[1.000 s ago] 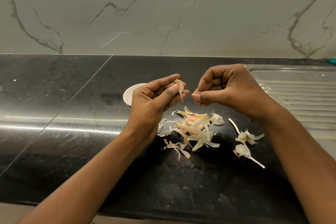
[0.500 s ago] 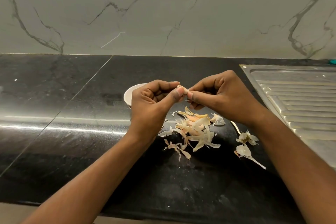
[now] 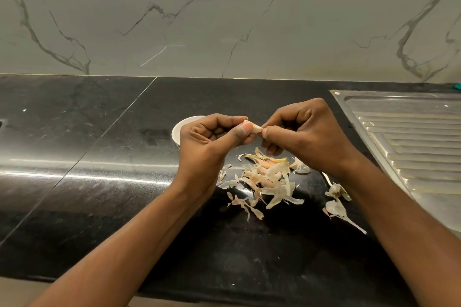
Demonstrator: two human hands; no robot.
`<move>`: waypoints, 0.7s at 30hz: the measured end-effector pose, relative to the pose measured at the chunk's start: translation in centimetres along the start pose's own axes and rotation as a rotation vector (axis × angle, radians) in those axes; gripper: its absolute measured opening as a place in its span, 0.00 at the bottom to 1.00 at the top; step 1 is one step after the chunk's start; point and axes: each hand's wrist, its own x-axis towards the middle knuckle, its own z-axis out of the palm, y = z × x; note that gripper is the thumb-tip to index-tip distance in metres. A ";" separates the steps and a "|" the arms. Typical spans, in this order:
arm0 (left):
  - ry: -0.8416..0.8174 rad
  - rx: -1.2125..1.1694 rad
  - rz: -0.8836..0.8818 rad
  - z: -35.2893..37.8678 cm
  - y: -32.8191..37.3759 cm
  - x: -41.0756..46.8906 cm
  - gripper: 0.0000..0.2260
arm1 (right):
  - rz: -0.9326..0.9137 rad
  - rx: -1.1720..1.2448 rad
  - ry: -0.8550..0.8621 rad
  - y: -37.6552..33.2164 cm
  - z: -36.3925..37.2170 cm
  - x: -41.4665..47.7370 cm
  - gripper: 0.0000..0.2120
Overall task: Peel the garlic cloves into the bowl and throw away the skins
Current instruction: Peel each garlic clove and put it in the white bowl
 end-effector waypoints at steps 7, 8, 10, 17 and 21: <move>-0.032 -0.161 -0.107 -0.1 0.4 0.1 0.12 | 0.017 0.164 0.028 -0.2 0.6 -0.1 0.07; -0.038 -0.187 -0.124 0.0 0.4 0.1 0.11 | 0.023 0.196 0.031 -0.3 0.6 -0.1 0.06; -0.051 -0.231 -0.151 0.1 0.6 0.1 0.12 | 0.038 0.235 0.030 -0.3 0.6 0.0 0.06; -0.094 -0.317 -0.201 0.2 1.2 0.2 0.13 | 0.095 0.275 -0.028 -0.6 -0.9 -0.2 0.05; -0.081 -0.325 -0.213 0.1 1.1 0.3 0.13 | 0.078 0.244 -0.031 -0.8 -1.5 -0.3 0.09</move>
